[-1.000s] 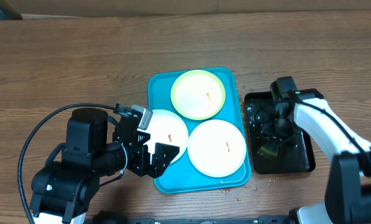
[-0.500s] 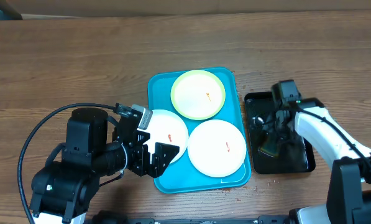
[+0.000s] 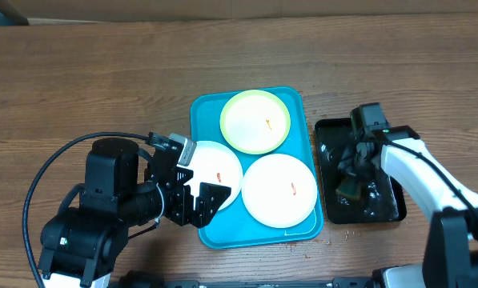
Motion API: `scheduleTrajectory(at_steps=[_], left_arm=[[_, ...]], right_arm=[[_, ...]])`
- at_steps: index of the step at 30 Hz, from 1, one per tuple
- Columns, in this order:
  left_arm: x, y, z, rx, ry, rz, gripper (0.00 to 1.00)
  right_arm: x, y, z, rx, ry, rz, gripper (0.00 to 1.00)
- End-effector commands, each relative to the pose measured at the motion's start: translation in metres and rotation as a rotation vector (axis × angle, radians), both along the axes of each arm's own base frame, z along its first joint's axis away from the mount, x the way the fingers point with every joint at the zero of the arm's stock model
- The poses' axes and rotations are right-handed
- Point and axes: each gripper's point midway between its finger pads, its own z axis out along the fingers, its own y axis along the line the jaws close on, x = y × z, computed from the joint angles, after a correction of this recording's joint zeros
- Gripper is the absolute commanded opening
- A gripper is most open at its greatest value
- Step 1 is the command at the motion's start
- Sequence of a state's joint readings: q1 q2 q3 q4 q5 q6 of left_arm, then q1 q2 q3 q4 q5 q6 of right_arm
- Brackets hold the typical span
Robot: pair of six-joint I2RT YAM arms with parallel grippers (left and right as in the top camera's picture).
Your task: Clean dirty plates on tray and stack at the side
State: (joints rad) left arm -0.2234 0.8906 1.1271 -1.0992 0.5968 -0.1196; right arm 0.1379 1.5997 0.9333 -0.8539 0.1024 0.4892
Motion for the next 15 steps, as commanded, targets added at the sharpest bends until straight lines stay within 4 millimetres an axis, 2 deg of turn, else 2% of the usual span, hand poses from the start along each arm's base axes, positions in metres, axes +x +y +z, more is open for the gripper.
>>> scheduleTrajectory(at_steps=[1, 3, 7, 11, 15], left_arm=[[0.001, -0.001, 0.008, 0.004, -0.037, -0.014, 1.0], [0.001, -0.001, 0.009, 0.004, -0.039, -0.014, 1.0], [0.001, -0.001, 0.008, 0.004, -0.038, -0.014, 1.0], [0.002, -0.001, 0.009, 0.003, -0.043, -0.014, 1.0], [0.002, -0.001, 0.009, 0.003, -0.041, -0.014, 1.0]], right_arm=[[0.015, 0.012, 0.038, 0.07, -0.105, 0.058, 0.5], [0.006, 0.016, 0.038, 0.095, -0.072, 0.061, 0.59], [-0.028, 0.023, 0.025, 0.148, 0.06, 0.056, 0.64], [-0.038, 0.022, 0.008, 0.146, 0.076, 0.023, 0.68], [-0.048, 0.02, -0.017, 0.153, 0.067, -0.037, 0.52]])
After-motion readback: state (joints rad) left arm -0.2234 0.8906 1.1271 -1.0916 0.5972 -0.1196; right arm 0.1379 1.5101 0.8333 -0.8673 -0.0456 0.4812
